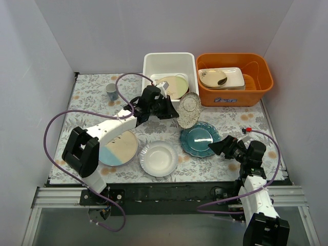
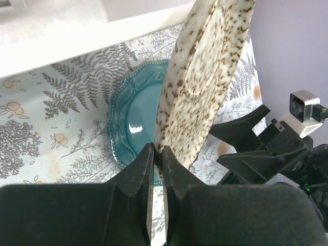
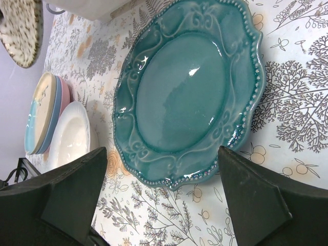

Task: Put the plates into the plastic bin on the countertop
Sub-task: Pick up the plate at the center of the board, then place the plate in the plastic bin.

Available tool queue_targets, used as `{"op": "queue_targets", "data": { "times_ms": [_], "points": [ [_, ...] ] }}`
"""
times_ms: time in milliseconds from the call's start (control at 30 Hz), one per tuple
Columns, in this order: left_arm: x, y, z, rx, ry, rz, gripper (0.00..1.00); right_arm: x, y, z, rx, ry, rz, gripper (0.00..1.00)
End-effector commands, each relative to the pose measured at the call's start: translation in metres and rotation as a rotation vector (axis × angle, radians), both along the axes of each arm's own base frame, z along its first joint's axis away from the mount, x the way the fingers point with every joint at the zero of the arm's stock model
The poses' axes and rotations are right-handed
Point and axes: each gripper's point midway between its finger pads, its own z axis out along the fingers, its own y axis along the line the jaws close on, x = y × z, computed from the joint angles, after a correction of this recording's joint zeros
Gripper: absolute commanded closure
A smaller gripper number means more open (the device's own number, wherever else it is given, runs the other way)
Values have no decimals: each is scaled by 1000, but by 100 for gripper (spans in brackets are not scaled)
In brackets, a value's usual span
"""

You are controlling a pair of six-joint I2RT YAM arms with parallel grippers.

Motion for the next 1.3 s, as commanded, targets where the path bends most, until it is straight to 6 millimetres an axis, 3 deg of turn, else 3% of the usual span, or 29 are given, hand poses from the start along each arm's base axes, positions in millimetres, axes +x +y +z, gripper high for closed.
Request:
{"op": "queue_targets", "data": {
  "times_ms": [0,233,367,1267],
  "points": [
    [9,-2,75,-116,-147,-17,100,1,-1,0,-15,-26,3,5],
    [22,2,81,-93,-158,-11,100,0,0,-1,-18,-25,6,5],
    [33,3,94,-89,-189,0,100,0,-1,-2,-21,-21,8,5],
    [92,18,110,-4,-265,120,100,2,-3,-4,-37,-12,9,5]
  ]
}}
